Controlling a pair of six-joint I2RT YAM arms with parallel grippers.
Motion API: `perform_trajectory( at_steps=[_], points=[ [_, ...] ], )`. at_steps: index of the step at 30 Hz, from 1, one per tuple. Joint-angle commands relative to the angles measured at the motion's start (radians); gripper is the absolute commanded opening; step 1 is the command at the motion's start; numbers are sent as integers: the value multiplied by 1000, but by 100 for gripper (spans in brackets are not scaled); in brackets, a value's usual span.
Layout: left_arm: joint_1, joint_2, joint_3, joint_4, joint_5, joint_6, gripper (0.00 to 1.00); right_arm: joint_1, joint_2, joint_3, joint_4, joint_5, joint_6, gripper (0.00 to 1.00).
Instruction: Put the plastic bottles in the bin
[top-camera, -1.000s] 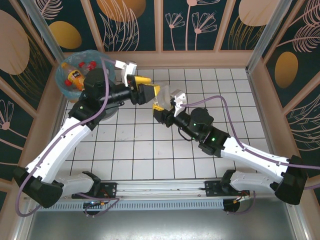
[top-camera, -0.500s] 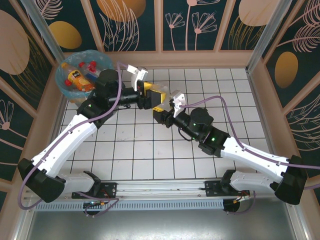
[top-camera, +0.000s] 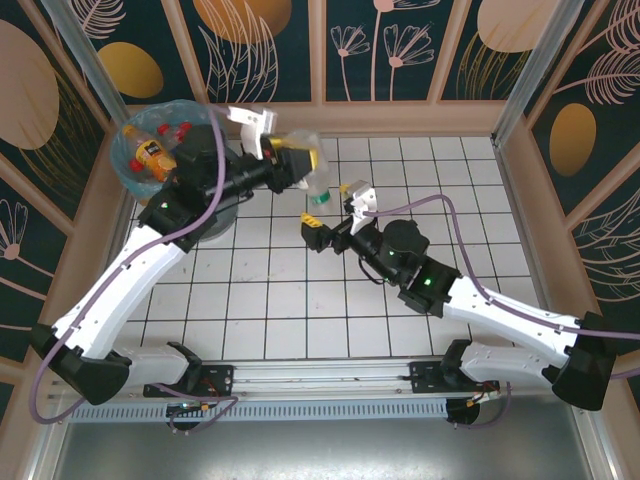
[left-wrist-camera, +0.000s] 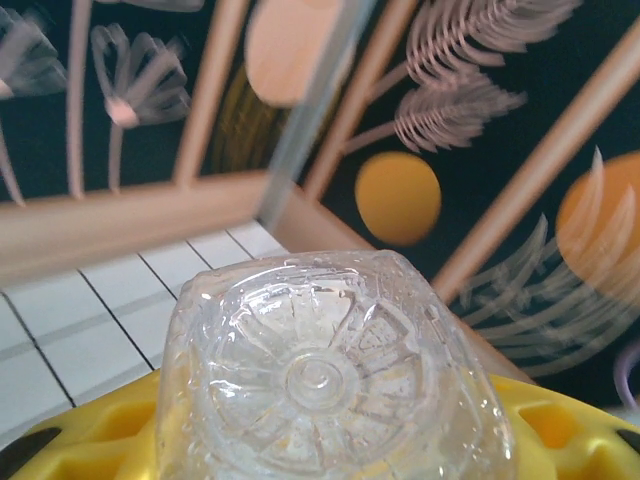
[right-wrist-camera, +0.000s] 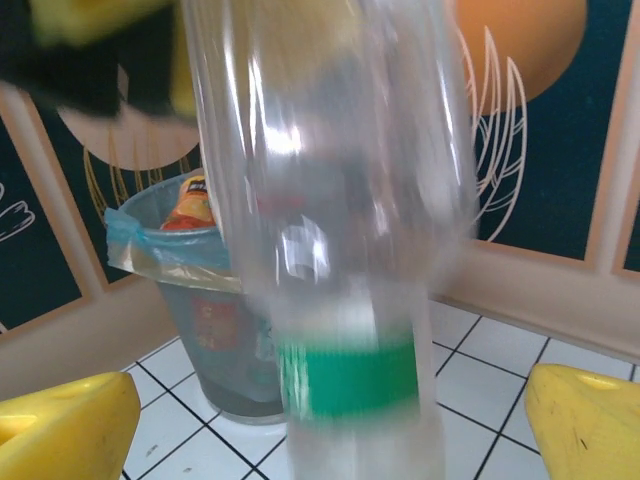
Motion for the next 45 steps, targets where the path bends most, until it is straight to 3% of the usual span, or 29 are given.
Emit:
perform_trajectory(
  at_steps=[1,4,11,19,26,29,36,41,45],
  points=[
    [20,-13,163,-63,-290,66,36,11,-42,-24,75,71,-3,99],
    [105,24,291,-140,-380,90,31,10,-52,-26,77,77,10,99],
    [341,58,360,-178,-374,88,30,48,0,0,84,65,137,99],
    [576,124,301,-152,-174,-81,29,110,221,203,19,24,194,99],
    [739,211,236,-87,18,-264,31,134,400,413,-81,-84,209,99],
    [761,231,195,-69,43,-307,35,143,413,402,-67,-132,229,99],
    [763,279,104,-22,80,-340,49,151,391,330,-46,-100,278,99],
    [763,281,101,-32,62,-315,77,151,378,309,-66,-72,267,99],
    [763,258,119,-53,-2,-288,84,151,371,296,-69,-61,265,99]
  ],
)
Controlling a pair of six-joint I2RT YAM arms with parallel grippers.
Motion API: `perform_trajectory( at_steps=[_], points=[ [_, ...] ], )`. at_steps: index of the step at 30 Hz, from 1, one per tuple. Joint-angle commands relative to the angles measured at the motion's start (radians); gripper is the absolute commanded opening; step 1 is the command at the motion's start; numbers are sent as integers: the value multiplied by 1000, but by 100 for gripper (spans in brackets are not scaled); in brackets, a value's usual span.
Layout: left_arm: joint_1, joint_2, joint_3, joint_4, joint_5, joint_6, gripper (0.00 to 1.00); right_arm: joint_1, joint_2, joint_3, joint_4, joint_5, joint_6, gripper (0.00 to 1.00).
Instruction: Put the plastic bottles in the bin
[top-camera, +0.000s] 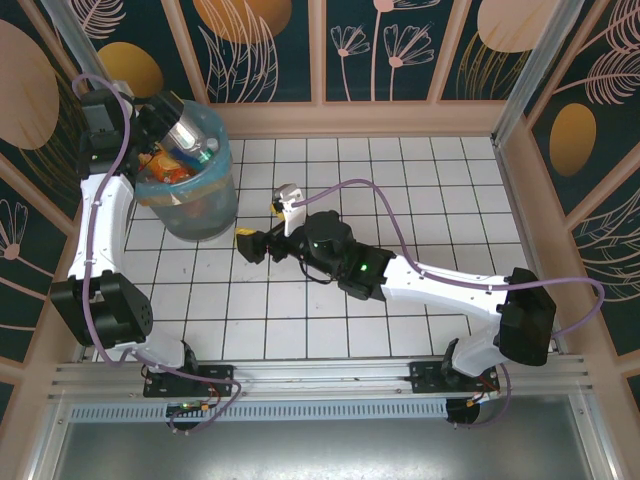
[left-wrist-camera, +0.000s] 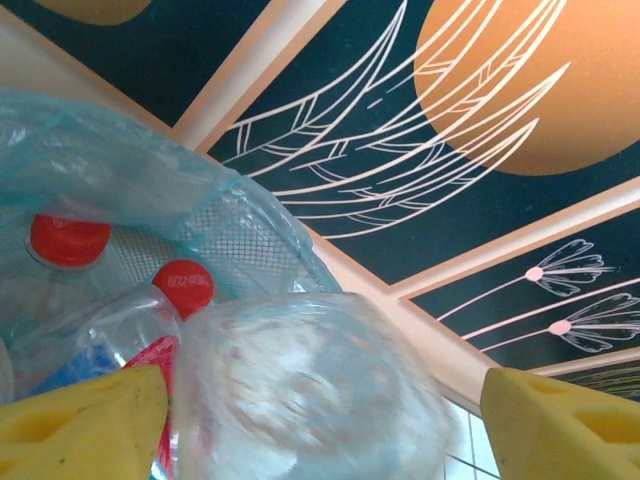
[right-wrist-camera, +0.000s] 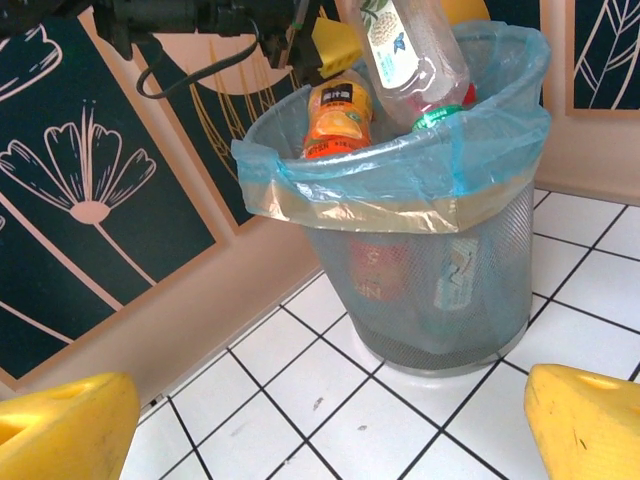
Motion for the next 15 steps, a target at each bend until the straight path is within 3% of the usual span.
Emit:
perform_trajectory(
  at_steps=[1,5,12,15],
  points=[
    [1,-41,28,19,-64,30,85,4,-37,-19,7,28,15,99],
    [0,-89,49,8,-191,60,80,4,-42,-31,8,31,21,99],
    [-40,-27,96,-14,-81,122,53,4,-23,-37,20,36,33,99],
    [-111,51,189,-85,-79,189,52,4,2,-16,8,17,42,99]
  ],
)
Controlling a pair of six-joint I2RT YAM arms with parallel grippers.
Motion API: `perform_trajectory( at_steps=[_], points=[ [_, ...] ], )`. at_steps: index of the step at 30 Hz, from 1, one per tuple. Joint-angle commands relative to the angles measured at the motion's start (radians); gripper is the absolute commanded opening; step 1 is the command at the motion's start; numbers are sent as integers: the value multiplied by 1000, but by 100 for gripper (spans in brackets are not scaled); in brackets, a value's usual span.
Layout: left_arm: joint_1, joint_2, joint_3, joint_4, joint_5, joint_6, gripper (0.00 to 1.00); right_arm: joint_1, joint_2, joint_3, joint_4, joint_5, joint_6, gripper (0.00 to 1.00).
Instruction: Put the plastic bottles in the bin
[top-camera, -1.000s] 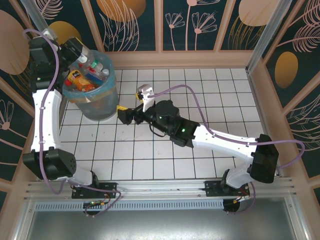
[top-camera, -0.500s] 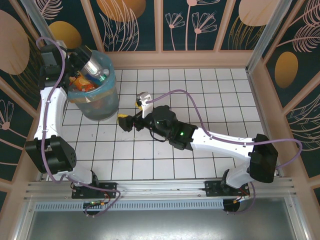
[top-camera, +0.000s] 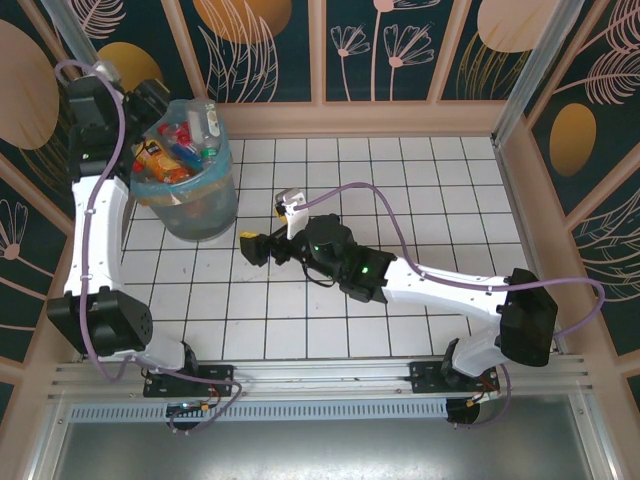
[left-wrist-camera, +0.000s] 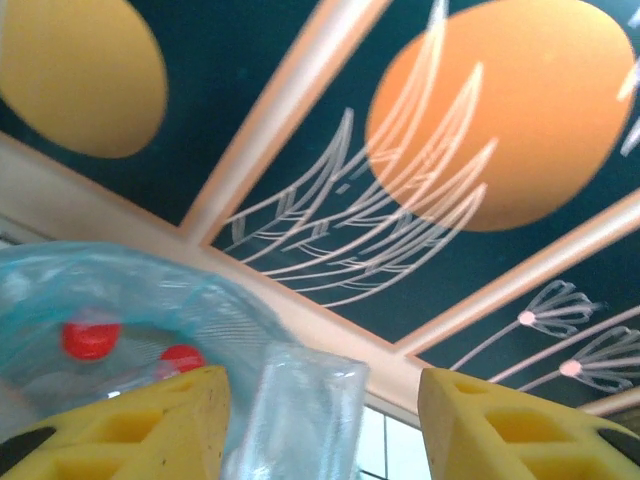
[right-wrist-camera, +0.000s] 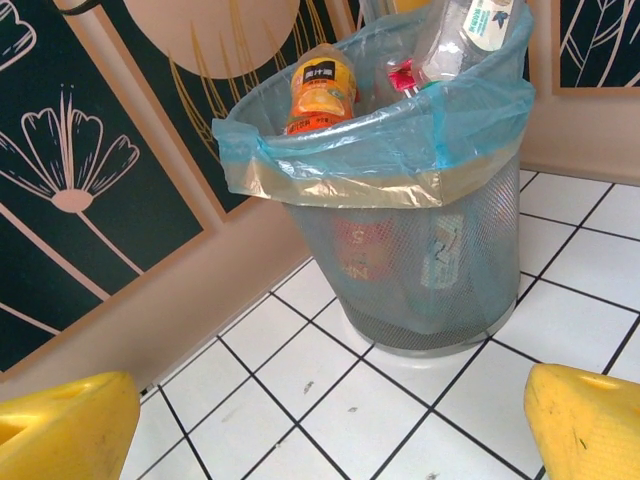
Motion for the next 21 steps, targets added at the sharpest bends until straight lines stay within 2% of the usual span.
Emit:
perform_trajectory(
  at_steps=[1,5,12,18,21],
  points=[
    [-82,95,96,-77,31,98,52,6,19,24,4,-1,26,99],
    [-124,205,199,-114,66,113,50,14,44,42,-7,-7,30,99],
    [-144,317,218,-167,152,144,47,17,72,50,-26,2,33,99],
    [-138,266,75,-134,-25,172,44,17,84,54,-38,0,34,99],
    [-135,220,-16,-88,-73,159,42,18,88,51,-40,-2,37,99]
  ],
)
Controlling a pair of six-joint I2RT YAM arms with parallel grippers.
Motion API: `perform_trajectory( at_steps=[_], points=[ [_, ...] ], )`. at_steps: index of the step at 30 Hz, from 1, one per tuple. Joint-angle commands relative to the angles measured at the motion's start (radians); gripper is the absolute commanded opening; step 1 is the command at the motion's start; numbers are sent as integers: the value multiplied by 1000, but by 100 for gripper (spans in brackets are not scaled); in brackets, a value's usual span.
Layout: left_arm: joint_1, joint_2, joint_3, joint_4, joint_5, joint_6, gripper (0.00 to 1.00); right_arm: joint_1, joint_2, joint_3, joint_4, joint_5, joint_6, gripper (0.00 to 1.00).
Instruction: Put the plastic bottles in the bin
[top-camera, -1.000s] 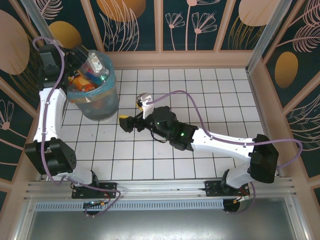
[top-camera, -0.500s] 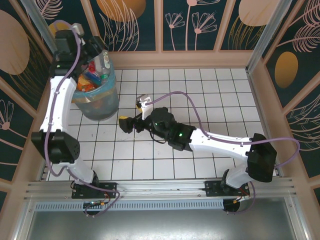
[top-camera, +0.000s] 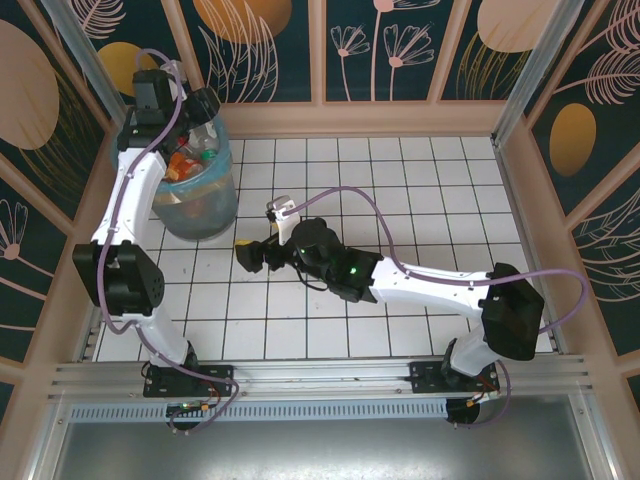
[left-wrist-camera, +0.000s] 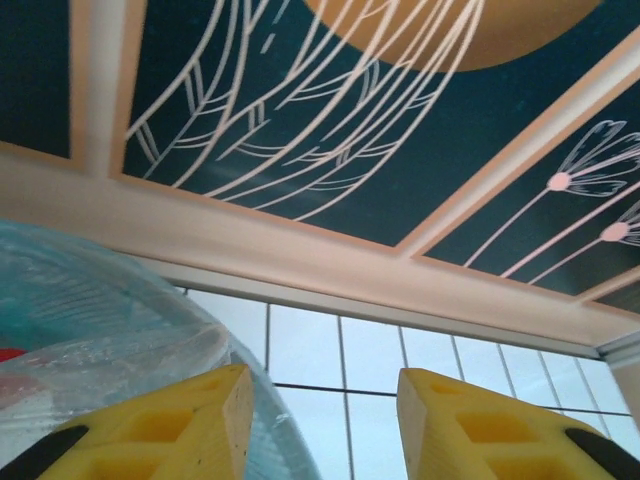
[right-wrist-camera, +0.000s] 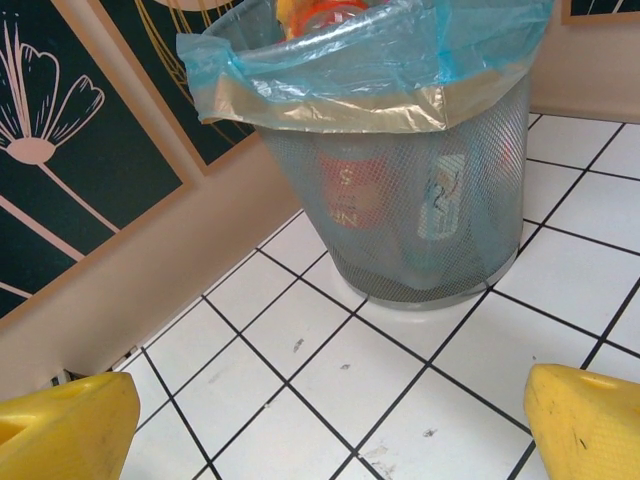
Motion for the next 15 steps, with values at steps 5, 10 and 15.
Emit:
perform_trajectory(
  at_steps=[5,10,15],
  points=[
    [11,-82,-209,-17,-160,-25,38,11,15,36,-9,2,10,99],
    [54,-124,-307,54,-143,-88,37,10,17,30,-11,7,12,99],
    [69,-105,-308,69,-96,-102,37,10,19,31,-15,8,13,99]
  ],
)
